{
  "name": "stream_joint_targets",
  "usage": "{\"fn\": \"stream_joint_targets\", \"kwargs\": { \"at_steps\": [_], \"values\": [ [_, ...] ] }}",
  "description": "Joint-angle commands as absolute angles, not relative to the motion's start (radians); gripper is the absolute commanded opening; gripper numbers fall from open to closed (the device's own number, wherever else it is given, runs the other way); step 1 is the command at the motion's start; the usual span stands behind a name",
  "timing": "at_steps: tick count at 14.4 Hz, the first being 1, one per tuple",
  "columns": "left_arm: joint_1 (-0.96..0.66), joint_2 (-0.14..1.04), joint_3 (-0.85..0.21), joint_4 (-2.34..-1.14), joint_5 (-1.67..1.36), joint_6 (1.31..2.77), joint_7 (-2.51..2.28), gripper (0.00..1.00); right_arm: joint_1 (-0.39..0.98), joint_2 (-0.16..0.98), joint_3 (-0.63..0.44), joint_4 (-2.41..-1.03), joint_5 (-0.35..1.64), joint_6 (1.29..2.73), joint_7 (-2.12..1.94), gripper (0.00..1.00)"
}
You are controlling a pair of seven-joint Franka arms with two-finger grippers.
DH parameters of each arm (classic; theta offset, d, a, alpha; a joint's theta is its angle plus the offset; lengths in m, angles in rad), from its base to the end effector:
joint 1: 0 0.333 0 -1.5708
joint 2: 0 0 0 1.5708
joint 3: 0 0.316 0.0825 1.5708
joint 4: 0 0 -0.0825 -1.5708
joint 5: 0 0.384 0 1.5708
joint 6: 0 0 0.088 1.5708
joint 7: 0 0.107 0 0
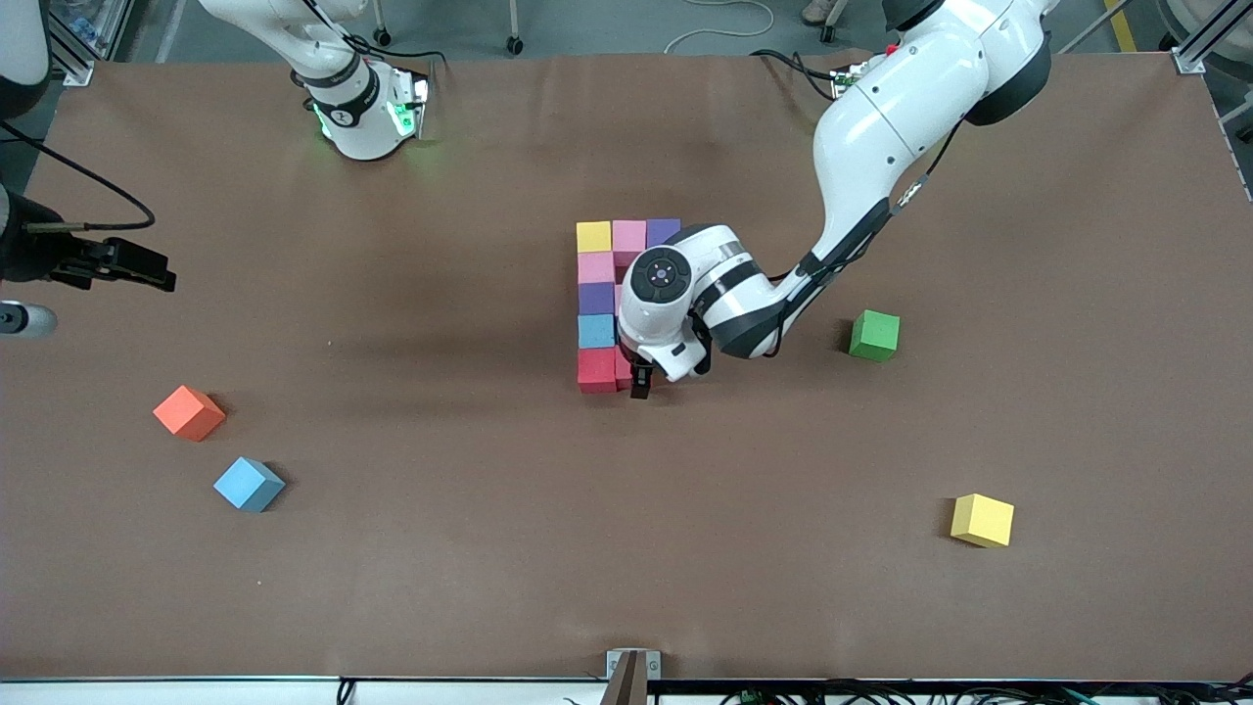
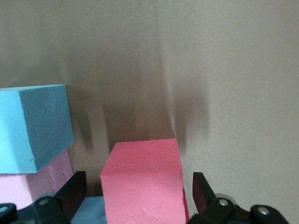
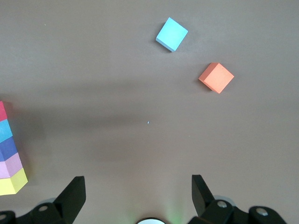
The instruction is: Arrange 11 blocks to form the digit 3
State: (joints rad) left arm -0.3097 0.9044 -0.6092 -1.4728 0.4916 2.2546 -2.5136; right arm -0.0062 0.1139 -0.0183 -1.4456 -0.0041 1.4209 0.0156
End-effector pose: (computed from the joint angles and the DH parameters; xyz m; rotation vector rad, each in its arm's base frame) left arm 0.5090 -0.5087 0.2069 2.2783 2.0927 -0.1349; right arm 0.5731 -0.0139 0.6063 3.1279 -0.0633 -0.2172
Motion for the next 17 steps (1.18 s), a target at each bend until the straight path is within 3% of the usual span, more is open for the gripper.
{"fn": "stream_joint_targets", "kwargs": {
  "at_steps": [1,4,8,11,15,17],
  "values": [
    [-0.310,0.844,-0.604,-1.494,0.509,2.243,-2.516,1.00,-0.014,0.041,-0.017,-1.503,0.006,1.427,0.006,1.00],
    [-0.299,0.793,-0.621,-1.491,0.511,2.163,-2.508,1.00,-0.011,-0.004,-0.017,-1.557,0.011,1.448,0.006,1.00],
    [-0.259,0.690,-0.627,-1.488,0.509,2.067,-2.383,1.00,-0.014,-0.142,-0.017,-1.739,0.011,1.566,0.005,1.00],
    [-0.177,0.649,-0.626,-1.483,0.509,1.987,-2.171,1.00,-0.017,-0.144,-0.020,-1.688,0.009,1.519,-0.003,1.00],
    [-0.023,0.627,-0.626,-1.483,0.509,1.973,-1.903,1.00,-0.017,-0.138,-0.018,-1.522,0.006,1.317,-0.012,1.00],
    [0.058,0.629,-0.626,-1.483,0.508,1.973,-1.717,1.00,-0.012,-0.135,-0.017,-1.513,0.003,1.298,-0.012,1.00]
  ]
}}
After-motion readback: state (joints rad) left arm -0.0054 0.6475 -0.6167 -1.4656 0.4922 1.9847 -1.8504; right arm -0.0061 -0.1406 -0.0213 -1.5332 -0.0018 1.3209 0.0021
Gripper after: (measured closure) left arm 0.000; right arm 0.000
